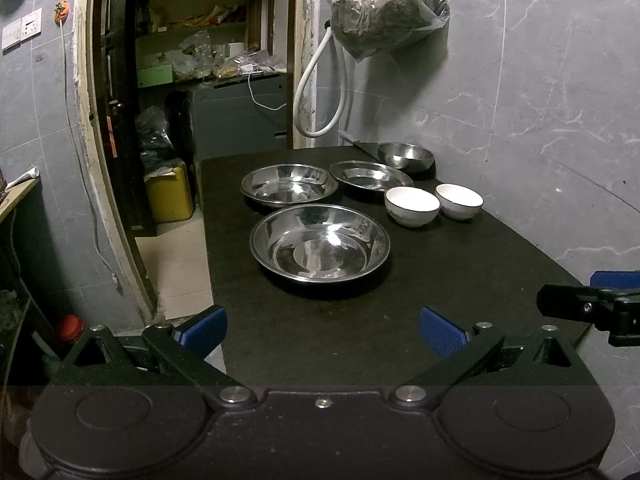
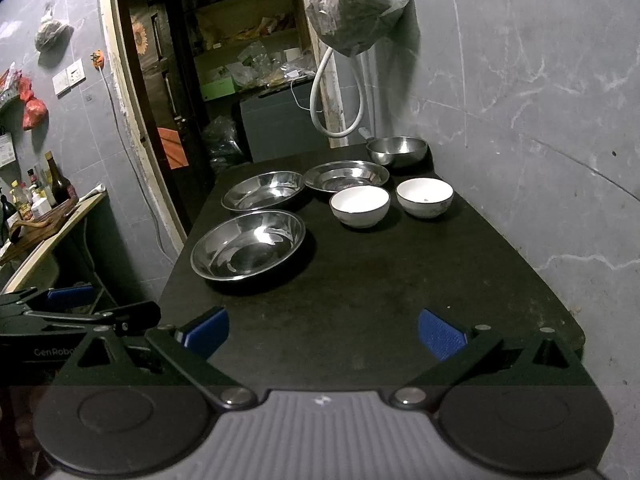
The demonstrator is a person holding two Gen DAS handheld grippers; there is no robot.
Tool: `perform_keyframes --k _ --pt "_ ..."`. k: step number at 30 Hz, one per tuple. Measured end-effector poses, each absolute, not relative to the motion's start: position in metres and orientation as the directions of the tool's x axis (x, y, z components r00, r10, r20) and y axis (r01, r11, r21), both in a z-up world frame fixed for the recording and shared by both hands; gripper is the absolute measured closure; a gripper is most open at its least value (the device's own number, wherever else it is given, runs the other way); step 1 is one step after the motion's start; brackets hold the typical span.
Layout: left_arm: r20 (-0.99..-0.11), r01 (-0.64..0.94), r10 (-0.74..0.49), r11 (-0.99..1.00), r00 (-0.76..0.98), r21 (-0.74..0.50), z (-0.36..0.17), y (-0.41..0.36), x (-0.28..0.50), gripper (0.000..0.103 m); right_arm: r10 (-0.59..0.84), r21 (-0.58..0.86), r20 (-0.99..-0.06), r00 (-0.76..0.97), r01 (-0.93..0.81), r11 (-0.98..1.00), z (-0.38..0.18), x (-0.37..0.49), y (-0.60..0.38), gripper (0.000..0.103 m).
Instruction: Organize plates and bowls
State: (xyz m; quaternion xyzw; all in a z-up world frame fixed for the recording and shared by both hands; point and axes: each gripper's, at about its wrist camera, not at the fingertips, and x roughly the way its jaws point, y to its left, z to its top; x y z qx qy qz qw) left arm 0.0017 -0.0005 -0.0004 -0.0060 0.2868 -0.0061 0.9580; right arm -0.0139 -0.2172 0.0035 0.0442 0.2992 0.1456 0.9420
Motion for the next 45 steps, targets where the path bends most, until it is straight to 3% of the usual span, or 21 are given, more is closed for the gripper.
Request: perform_keyframes --k 45 --pt "-0.570 0.028 -0.033 0.999 0.821 -0.019 -0.008 0.002 0.009 0.001 0.299 0.169 -0.566 0.768 -0.246 0.954 0.000 -0.003 -0.215 0.000"
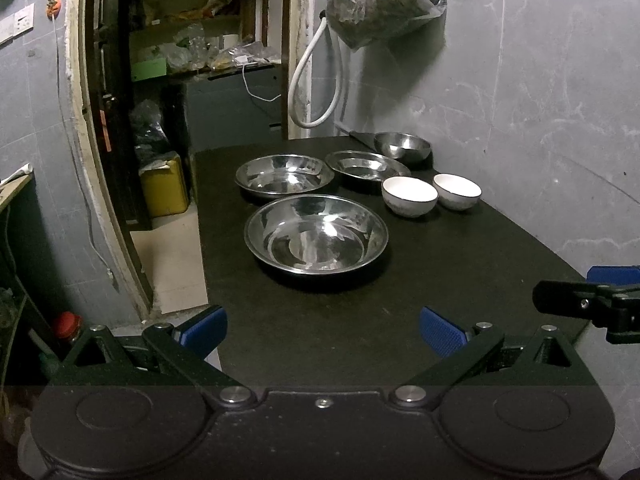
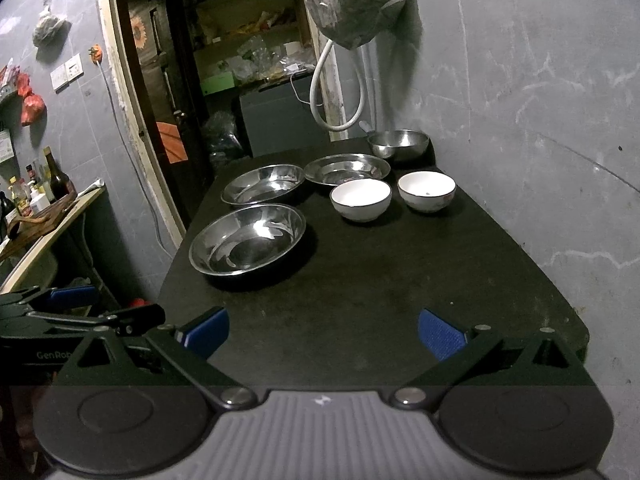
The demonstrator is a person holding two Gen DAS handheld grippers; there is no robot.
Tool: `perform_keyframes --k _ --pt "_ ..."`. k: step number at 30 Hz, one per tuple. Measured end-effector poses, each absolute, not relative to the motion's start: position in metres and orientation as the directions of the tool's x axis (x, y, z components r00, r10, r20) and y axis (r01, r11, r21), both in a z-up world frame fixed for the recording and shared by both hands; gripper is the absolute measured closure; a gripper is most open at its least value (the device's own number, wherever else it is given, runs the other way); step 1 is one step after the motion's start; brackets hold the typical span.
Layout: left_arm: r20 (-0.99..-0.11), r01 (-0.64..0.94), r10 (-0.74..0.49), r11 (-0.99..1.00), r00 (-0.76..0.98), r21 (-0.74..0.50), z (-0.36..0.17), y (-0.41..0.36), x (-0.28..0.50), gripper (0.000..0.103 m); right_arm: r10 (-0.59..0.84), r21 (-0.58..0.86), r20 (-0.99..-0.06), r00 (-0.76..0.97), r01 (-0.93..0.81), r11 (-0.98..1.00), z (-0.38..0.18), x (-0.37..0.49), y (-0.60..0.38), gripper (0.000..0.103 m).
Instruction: Organize plates and bowls
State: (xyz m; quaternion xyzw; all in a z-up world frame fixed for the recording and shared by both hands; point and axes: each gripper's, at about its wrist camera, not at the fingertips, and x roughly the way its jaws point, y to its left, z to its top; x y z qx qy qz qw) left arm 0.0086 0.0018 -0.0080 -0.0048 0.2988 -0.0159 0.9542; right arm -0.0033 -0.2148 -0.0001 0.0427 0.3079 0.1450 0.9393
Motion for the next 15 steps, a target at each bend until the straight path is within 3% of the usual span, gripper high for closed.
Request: perform_keyframes --k 15 --pt "-0.587 0.037 -0.038 0.999 0.809 -0.014 -0.0091 -0.0014 0.0145 0.001 0.297 0.180 -0.579 0.759 -0.236 0.955 -0.0029 0.0000 -0.2196 0.000"
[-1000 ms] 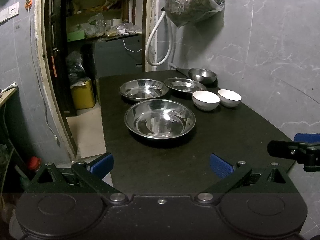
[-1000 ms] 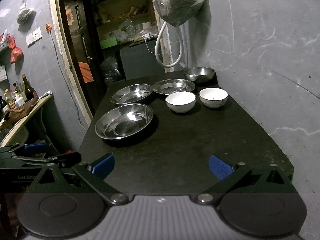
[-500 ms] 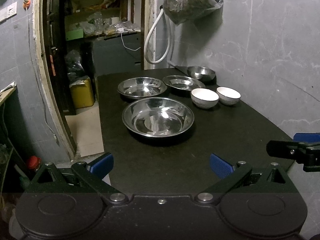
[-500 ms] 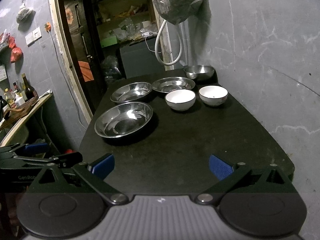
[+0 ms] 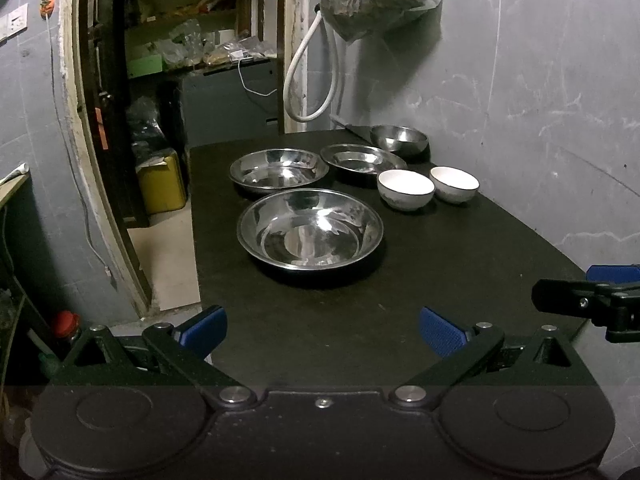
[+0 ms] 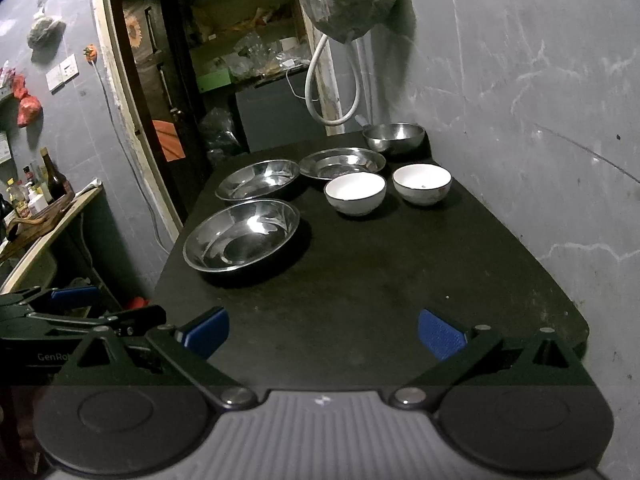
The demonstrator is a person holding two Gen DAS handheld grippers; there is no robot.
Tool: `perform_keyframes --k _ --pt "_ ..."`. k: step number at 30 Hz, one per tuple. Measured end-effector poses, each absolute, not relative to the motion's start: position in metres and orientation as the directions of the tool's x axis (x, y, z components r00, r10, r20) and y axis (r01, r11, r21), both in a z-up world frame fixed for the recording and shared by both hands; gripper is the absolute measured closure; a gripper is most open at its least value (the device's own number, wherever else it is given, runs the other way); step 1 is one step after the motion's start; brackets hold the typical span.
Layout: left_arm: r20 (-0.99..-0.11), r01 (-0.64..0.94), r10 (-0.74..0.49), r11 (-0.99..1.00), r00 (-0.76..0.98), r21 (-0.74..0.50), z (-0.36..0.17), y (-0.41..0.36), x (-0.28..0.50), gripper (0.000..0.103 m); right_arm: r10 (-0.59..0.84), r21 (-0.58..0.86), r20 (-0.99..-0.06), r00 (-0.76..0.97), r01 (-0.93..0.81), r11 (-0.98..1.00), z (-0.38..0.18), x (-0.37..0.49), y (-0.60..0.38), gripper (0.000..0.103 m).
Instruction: Organize plates and bowls
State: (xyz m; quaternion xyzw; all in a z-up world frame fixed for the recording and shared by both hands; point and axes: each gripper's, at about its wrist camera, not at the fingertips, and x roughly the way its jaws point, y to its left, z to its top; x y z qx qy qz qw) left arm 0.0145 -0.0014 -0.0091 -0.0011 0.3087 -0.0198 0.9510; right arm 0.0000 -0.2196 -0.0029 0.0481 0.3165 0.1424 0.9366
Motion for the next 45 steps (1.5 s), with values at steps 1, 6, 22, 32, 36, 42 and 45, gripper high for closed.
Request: perform_keyframes --k 1,6,22,32,36,42,45 --pt "-0.588 0.038 -0.039 0.999 0.808 -0.014 -0.009 -0.001 0.014 0.001 0.297 0.181 -0.580 0.759 -0.235 0.955 -0.003 0.000 -0.220 0.000" --pt "-0.596 0.040 -0.038 0.999 0.802 -0.010 -0.011 -0.004 0.018 0.001 0.294 0.186 -0.586 0.755 -0.228 0.956 -0.005 0.003 -0.221 0.000" --pt "-0.641 0.000 -0.032 0.999 0.767 -0.051 -0.014 0.005 0.057 0.001 0.332 0.181 -0.619 0.712 -0.283 0.942 -0.010 0.049 -0.217 0.000" --pt "-0.666 -0.160 0.099 0.987 0.739 -0.031 -0.005 0.037 0.144 0.001 0.458 0.241 -0.567 0.684 -0.394 0.887 -0.004 0.144 -0.196 0.000" --pt "-0.670 -0.209 0.158 0.978 0.725 0.005 0.004 0.056 0.182 0.001 0.491 0.279 -0.566 0.663 -0.406 0.870 -0.006 0.178 -0.183 0.000" --pt "-0.676 -0.234 0.205 0.971 0.708 0.049 0.015 0.088 0.229 0.001 0.511 0.309 -0.550 0.660 -0.408 0.859 -0.002 0.218 -0.160 0.000" --pt "-0.691 -0.224 0.194 0.973 0.696 0.047 0.015 0.105 0.258 0.001 0.505 0.327 -0.550 0.665 -0.386 0.863 -0.003 0.236 -0.147 0.000"
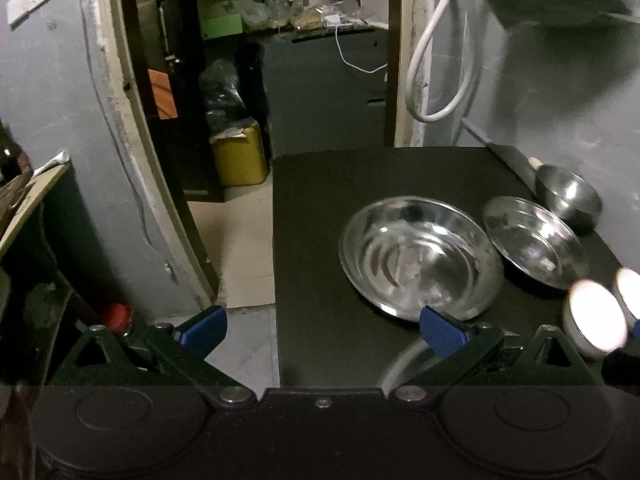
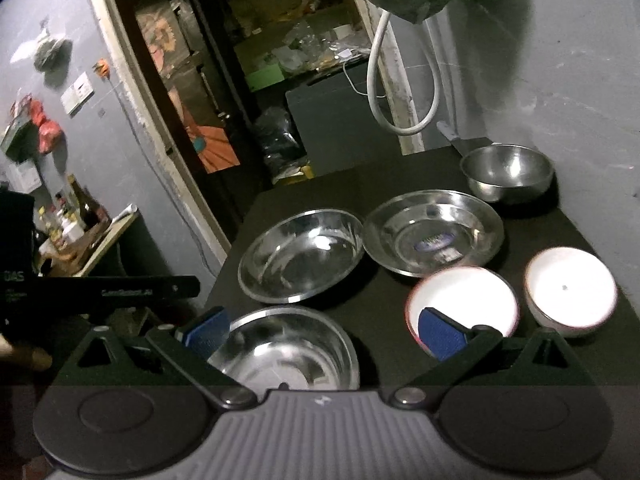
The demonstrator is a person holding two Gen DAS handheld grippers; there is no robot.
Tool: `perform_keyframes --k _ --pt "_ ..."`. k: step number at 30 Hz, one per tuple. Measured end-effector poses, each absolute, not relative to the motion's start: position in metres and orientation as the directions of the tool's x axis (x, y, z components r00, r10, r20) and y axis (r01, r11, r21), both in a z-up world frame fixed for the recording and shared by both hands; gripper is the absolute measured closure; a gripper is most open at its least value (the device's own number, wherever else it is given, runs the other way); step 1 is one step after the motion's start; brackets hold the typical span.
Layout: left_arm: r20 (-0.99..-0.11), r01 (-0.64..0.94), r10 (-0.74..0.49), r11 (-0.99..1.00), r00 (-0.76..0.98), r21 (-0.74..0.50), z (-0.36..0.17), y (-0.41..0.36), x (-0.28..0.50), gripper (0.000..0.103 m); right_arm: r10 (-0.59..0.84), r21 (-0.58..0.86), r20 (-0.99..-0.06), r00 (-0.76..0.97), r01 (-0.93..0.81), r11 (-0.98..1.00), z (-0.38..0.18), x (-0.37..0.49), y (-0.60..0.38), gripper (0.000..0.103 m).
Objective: Organize plates and bowls
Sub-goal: 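Move the left tool to the rim of the large deep steel bowl, then close the left tool on the bowl rim and lift it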
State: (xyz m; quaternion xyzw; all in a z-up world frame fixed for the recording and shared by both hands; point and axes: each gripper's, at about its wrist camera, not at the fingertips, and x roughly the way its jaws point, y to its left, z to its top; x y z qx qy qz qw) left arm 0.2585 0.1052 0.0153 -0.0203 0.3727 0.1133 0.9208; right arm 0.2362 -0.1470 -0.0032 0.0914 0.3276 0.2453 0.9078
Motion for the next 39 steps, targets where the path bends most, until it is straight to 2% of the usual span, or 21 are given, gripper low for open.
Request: perform_keyframes --k 7,9,14,19,22,24,29,34,36,38,39 --pt "-0.727 -0.123 0.132 0.990 0.674 0.066 -0.002 0.133 0.331 0.001 0.450 0.322 -0.587 0.673 -0.316 0.892 -0.014 0.280 -0.107 0.007" --pt "-0.740 -0.090 0.105 0.994 0.665 0.061 -0.010 0.140 0.349 0.002 0.428 0.315 -0.610 0.666 -0.292 0.903 -0.021 0.291 -0.094 0.013" --pt "-0.773 -0.003 0.028 0.999 0.634 0.034 -0.030 0.151 0.381 0.014 0.380 0.317 -0.645 0.663 -0.220 0.922 -0.039 0.308 -0.077 0.019" --pt "-0.784 0.043 -0.008 0.999 0.621 0.024 -0.043 0.156 0.396 0.018 0.337 0.326 -0.662 0.670 -0.148 0.934 -0.052 0.319 -0.070 0.024" --pt "-0.789 0.060 -0.028 0.998 0.614 0.011 -0.047 0.159 0.402 0.023 0.314 0.322 -0.669 0.674 -0.118 0.939 -0.056 0.321 -0.067 0.031" --pt "-0.792 0.073 -0.040 0.997 0.609 0.006 -0.050 0.159 0.403 0.026 0.297 0.321 -0.672 0.679 -0.094 0.942 -0.058 0.322 -0.066 0.040" --pt "-0.804 0.098 -0.073 0.995 0.590 -0.019 -0.055 0.158 0.411 0.049 0.284 0.326 -0.682 0.674 -0.068 0.943 -0.062 0.327 -0.064 0.054" --pt "-0.800 0.120 -0.096 0.992 0.592 -0.030 -0.054 0.154 0.411 0.062 0.282 0.327 -0.693 0.664 -0.059 0.943 -0.067 0.330 -0.064 0.067" --pt "-0.799 0.127 -0.105 0.991 0.592 -0.035 -0.054 0.153 0.412 0.067 0.281 0.323 -0.696 0.661 -0.061 0.944 -0.069 0.331 -0.063 0.078" --pt "-0.798 0.133 -0.113 0.990 0.591 -0.041 -0.053 0.151 0.412 0.079 0.284 0.324 -0.696 0.659 -0.064 0.944 -0.069 0.330 -0.063 0.080" --pt "-0.798 0.134 -0.114 0.990 0.592 -0.042 -0.053 0.151 0.412 0.080 0.286 0.327 -0.695 0.659 -0.064 0.943 -0.070 0.331 -0.063 0.081"
